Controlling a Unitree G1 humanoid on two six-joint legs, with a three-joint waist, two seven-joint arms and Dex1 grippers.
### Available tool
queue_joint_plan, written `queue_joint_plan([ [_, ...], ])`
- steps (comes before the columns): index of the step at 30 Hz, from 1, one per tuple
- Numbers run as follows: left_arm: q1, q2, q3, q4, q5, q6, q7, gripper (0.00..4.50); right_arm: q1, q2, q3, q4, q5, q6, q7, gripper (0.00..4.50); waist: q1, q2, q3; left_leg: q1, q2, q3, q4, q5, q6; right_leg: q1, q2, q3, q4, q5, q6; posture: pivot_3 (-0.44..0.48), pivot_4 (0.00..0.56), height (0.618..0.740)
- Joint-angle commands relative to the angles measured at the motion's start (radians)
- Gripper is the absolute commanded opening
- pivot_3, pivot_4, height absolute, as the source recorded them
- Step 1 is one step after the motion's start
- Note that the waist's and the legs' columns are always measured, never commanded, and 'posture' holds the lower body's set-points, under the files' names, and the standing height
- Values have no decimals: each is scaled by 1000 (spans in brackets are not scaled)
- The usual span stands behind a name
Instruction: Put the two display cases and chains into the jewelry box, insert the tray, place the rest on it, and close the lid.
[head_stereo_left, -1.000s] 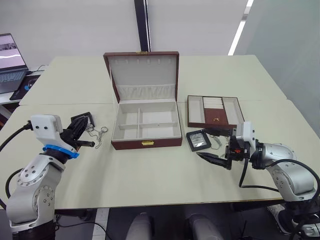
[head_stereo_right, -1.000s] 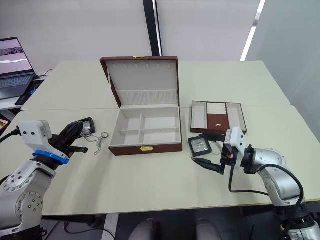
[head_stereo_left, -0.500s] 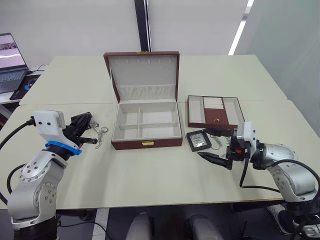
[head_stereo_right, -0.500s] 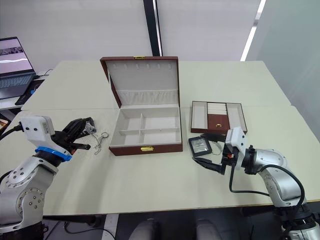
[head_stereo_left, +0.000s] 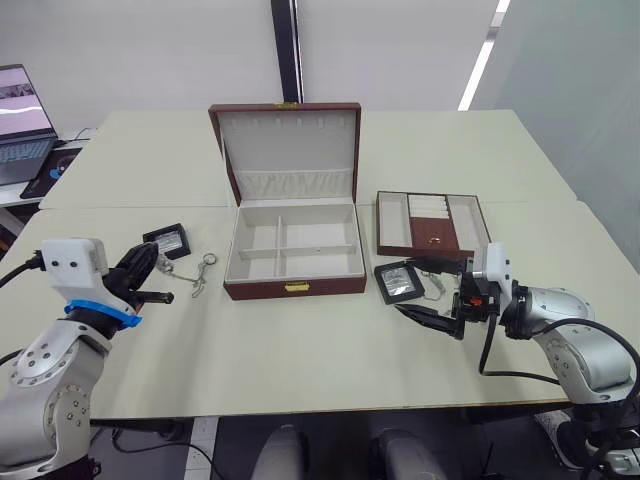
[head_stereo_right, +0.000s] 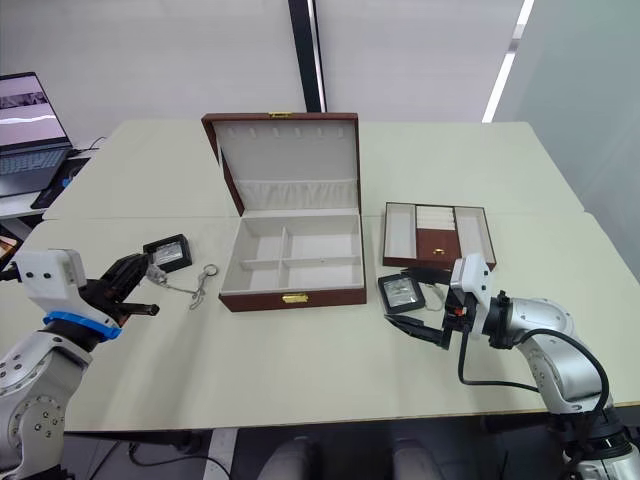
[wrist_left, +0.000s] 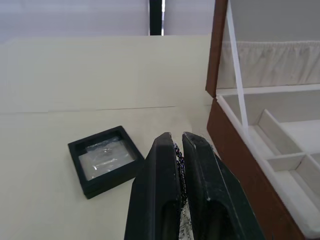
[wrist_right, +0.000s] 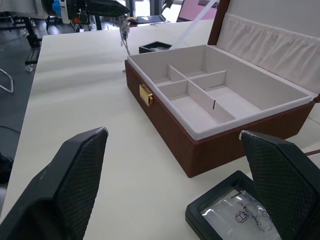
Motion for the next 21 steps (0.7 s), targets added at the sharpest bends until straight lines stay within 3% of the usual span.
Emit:
queue_joint_plan([
  [1,19,4,40,10,2,-38,-8,225,-13,-2,-9,-51,34,10,12,4500,0,0,0,0,0,0,0,0,0,0,0,0,-1,0,0,0,150,740],
  [12,62,-65,-12,190,89,-191,-29,225,31,-19,44,-89,20,10,62,4500,2,0,0,0,0,0,-1,0,0,1,0,-1,-2,0,0,0,150,740],
  [15,75,-67,-19,219,98,-213,-44,794,29,-17,51,-82,11,4,60,4500,1,0,0,0,0,0,-1,0,0,1,0,-1,-2,0,0,0,150,740],
  [21,116,-81,0,230,85,-246,-53,2713,13,-9,50,-76,4,13,50,4500,1,0,0,0,0,0,-1,-1,1,0,0,-1,-3,0,0,0,150,740],
])
